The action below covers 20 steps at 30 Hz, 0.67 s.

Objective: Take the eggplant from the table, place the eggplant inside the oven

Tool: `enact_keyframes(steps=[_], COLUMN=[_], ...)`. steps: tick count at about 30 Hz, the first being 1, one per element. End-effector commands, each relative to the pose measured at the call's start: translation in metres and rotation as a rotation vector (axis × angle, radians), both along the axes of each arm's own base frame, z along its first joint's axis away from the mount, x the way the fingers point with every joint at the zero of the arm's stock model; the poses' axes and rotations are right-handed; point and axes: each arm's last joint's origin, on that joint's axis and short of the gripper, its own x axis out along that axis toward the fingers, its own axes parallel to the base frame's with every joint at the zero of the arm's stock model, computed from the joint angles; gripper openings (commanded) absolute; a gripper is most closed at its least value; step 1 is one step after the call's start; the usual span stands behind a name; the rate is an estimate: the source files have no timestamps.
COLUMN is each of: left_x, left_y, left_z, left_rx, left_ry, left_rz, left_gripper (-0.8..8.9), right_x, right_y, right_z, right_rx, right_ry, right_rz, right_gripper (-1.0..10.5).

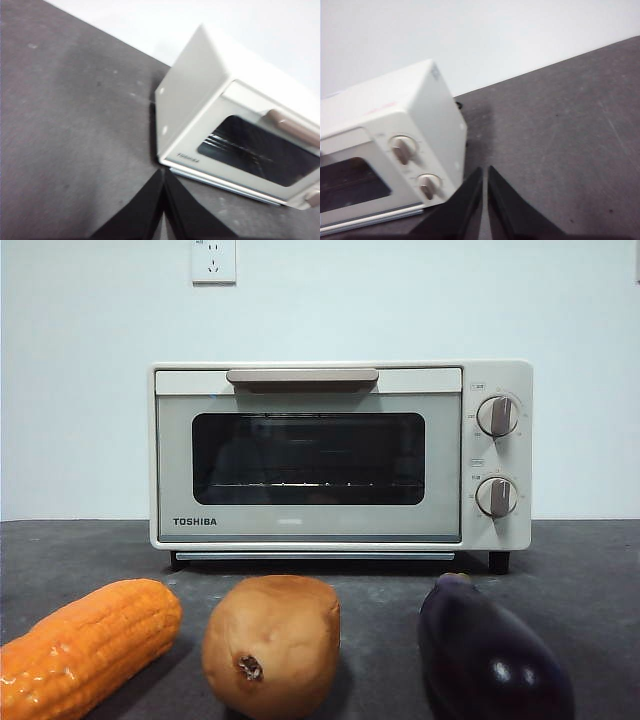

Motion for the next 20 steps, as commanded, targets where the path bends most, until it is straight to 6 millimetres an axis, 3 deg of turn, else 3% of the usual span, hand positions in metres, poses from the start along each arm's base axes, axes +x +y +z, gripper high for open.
enact_keyframes(steps=[1, 8, 14, 16, 20], left_x=[0.004, 0.023, 0.039, 0.043, 0.050], left_y=[-0.001, -0.004, -0.008, -0.010, -0.014], left_z=[0.021, 0.063, 0.082, 0.083, 0.083], left_rx=[0.037, 0.092, 0.093, 0.090, 0.089], left_ry=[-0.013, 0.052, 0.096, 0.105, 0.129], left_rz=[-0.036, -0.157, -0.252, -0.274, -0.304], left_gripper=[0.04, 0.04, 0.04, 0.04, 0.04], right_x=[-0.003, 0.000, 0.007, 0.012, 0.020], right_y=[0.001, 0.004, 0.012, 0.017, 0.028], right_z=[0.025, 0.061, 0.072, 0.073, 0.069], right_rx=[-0.043, -0.062, 0.001, 0.036, 0.114], right_ry=[-0.010, 0.178, 0.367, 0.390, 0.470], right_rz=[0.039, 0.153, 0.409, 0.523, 0.695], right_gripper=[0.0, 0.0, 0.1, 0.5, 2.6])
